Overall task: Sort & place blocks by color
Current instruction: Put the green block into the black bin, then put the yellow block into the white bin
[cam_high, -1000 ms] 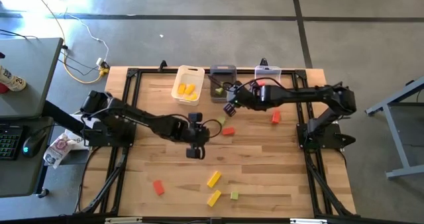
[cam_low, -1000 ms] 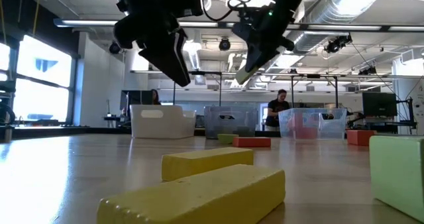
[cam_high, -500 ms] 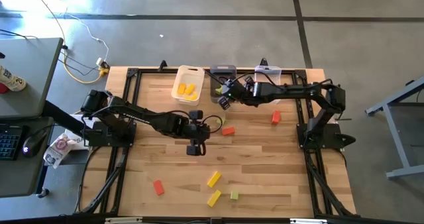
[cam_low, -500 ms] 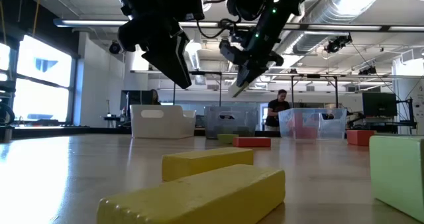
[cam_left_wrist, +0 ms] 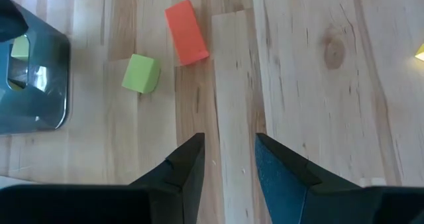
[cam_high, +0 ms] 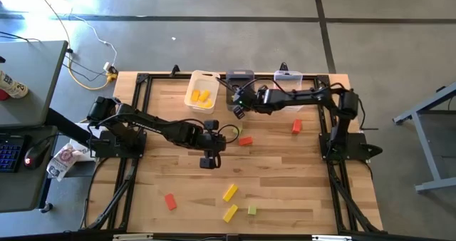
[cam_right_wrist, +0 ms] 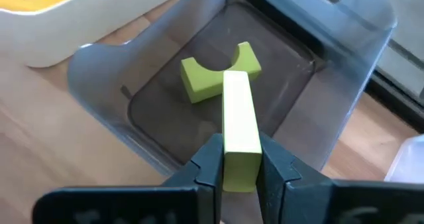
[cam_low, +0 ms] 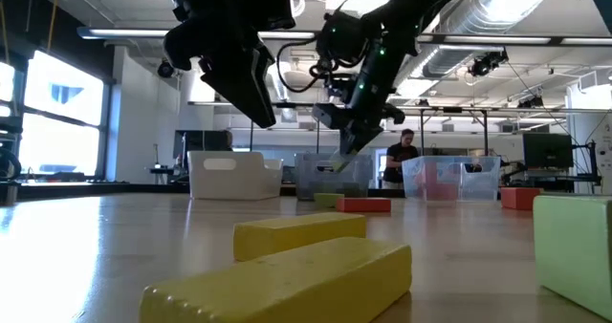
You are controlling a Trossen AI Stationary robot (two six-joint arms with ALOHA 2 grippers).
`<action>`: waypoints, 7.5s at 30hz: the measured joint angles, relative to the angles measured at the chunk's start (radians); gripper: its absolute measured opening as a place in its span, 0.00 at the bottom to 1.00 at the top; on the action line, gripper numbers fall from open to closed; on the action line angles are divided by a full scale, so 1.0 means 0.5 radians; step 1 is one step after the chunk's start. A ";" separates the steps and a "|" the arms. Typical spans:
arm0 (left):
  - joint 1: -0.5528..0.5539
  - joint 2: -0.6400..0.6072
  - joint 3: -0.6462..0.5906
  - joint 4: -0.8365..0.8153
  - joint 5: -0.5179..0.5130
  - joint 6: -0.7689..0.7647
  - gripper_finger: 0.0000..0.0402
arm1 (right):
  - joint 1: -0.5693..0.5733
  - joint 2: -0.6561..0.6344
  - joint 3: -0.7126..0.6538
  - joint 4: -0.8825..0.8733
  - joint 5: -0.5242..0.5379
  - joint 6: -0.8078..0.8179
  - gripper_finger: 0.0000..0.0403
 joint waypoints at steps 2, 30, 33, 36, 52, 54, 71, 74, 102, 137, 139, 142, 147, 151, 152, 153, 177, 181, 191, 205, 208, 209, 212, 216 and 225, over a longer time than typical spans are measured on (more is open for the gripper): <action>0.000 0.000 0.000 0.000 0.000 0.000 0.29 | -0.014 0.017 0.000 0.005 -0.019 0.012 0.11; -0.113 0.000 0.000 -0.264 -0.002 -0.141 0.29 | 0.097 -0.378 0.001 -0.250 -0.543 0.034 0.41; -0.166 0.000 0.000 -0.272 0.008 -0.155 0.29 | 0.184 -0.390 0.001 -0.303 -0.553 0.037 0.41; -0.208 0.000 0.000 -0.286 0.018 -0.209 0.29 | 0.268 -0.390 0.001 -0.329 -0.596 0.046 0.41; -0.366 0.000 0.000 -0.318 0.275 -0.646 0.29 | 0.710 -0.389 0.001 -0.325 -0.789 0.253 0.41; -0.387 0.000 0.000 -0.326 0.275 -0.703 0.29 | 0.761 -0.389 0.001 -0.325 -0.790 0.221 0.41; -0.568 0.000 0.000 -0.359 0.320 -1.005 0.29 | 1.174 -0.388 0.001 -0.122 -0.824 0.063 0.46; -0.593 0.000 0.000 -0.359 0.394 -1.060 0.29 | 1.262 -0.387 0.001 -0.023 -0.764 -0.105 0.51; -0.806 0.000 0.000 -0.356 0.477 -1.283 0.29 | 1.427 -0.025 0.002 0.620 -0.965 -1.277 0.56; -0.804 0.000 0.000 -0.348 0.469 -1.276 0.29 | 1.279 0.453 0.004 0.644 -1.220 -1.305 0.52; -0.803 0.000 0.000 -0.348 0.469 -1.275 0.29 | 1.282 0.455 0.004 0.644 -1.231 -1.285 0.46; -0.802 0.000 0.000 -0.349 0.463 -1.234 0.29 | 1.278 0.456 0.005 0.644 -1.245 -1.259 0.34; -0.802 0.000 0.000 -0.349 0.456 -1.155 0.29 | 1.280 0.455 0.006 0.633 -1.249 -1.143 0.19; -0.796 0.000 0.000 -0.349 0.414 -1.131 0.29 | 1.286 0.455 0.006 0.623 -1.197 -1.043 0.19; -0.789 0.000 0.000 -0.349 0.404 -1.131 0.29 | 1.286 0.455 0.006 0.623 -1.192 -1.024 0.19; -0.782 0.000 0.000 -0.349 0.401 -1.128 0.29 | 1.286 0.455 0.006 0.622 -1.193 -1.005 0.19; -0.497 0.000 0.000 -0.274 0.349 -0.750 0.29 | 1.502 0.382 -0.008 0.507 -0.542 -0.483 0.20; -0.437 0.000 0.000 -0.187 0.357 -0.778 0.29 | 1.538 0.337 -0.006 0.447 -0.349 -0.365 0.20; -0.311 0.000 0.001 0.022 0.466 -0.810 0.29 | 1.601 0.338 -0.004 0.386 -0.085 -0.248 0.20; -0.163 0.000 0.001 -0.043 0.484 -0.856 0.32 | 1.603 0.335 -0.001 0.354 0.171 -0.226 0.20; -0.105 0.000 0.001 -0.099 0.518 -0.857 0.37 | 1.603 0.335 -0.001 0.335 0.253 -0.228 0.20; -0.085 0.000 0.001 -0.105 0.542 -0.856 0.39 | 1.603 0.335 -0.001 0.333 0.282 -0.230 0.20; -0.025 0.000 0.001 -0.103 0.594 -0.856 0.44 | 1.597 0.335 0.000 0.317 0.365 -0.235 0.20; 0.064 0.000 0.001 -0.087 0.665 -0.858 0.48 | 1.575 0.334 0.000 0.312 0.457 -0.287 0.20; 0.219 0.000 0.001 -0.026 1.189 -0.759 0.48 | 1.544 0.333 0.001 0.385 0.725 -0.504 0.20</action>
